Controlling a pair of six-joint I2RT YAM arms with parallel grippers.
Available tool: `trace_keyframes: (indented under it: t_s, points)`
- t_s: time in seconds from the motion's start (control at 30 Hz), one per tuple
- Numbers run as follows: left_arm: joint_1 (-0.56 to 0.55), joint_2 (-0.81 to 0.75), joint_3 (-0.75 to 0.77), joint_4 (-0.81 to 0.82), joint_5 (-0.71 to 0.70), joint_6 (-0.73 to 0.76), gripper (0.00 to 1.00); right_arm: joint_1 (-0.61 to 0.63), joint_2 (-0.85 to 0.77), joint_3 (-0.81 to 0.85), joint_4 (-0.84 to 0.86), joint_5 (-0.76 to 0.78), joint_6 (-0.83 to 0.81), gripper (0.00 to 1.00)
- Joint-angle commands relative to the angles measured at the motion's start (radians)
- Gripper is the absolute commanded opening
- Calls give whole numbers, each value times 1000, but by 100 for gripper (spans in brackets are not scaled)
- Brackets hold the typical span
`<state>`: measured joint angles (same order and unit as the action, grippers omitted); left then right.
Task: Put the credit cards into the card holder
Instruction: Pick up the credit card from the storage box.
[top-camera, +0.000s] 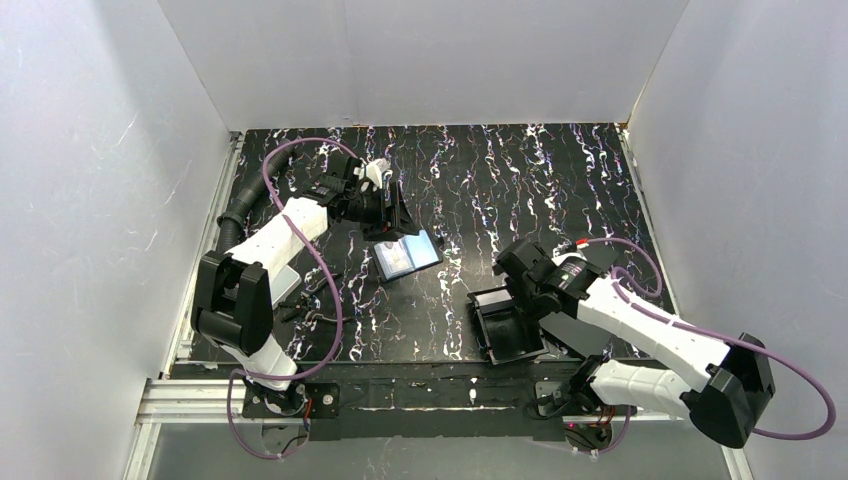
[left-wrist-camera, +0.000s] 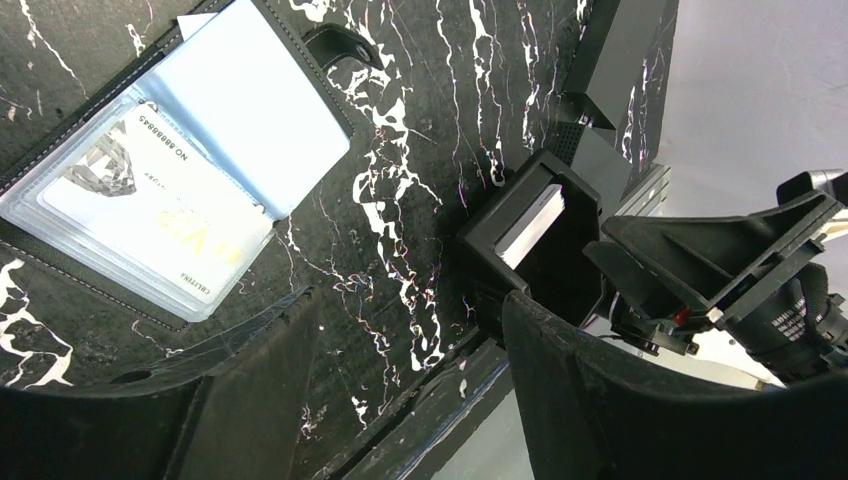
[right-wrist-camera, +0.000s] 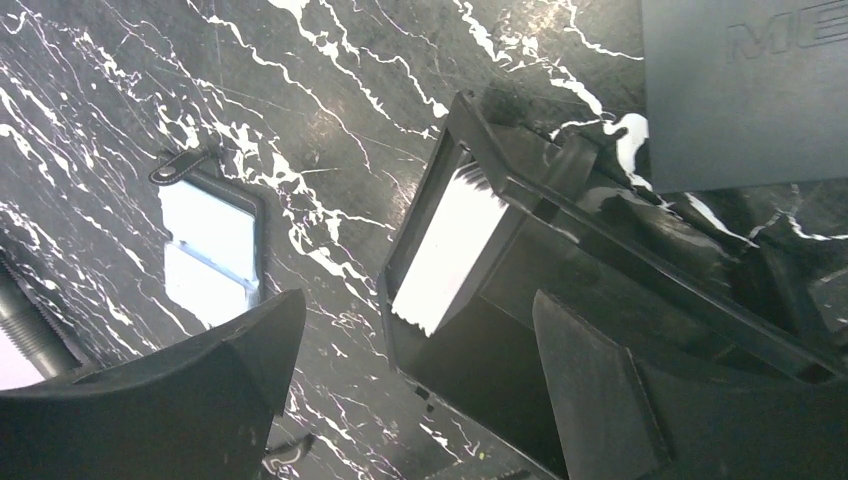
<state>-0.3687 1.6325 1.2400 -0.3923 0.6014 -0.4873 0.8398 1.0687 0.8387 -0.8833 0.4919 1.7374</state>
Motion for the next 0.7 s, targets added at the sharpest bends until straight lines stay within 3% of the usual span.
trace_keyframes:
  t_s: [0.0, 0.67]
  points:
    - [-3, -36, -9, -2, 21, 9, 66, 5, 22, -33, 101, 46, 43, 92]
    - [-3, -49, -14, 3, 20, 22, 81, 9, 148, -34, 159, 24, 51, 95]
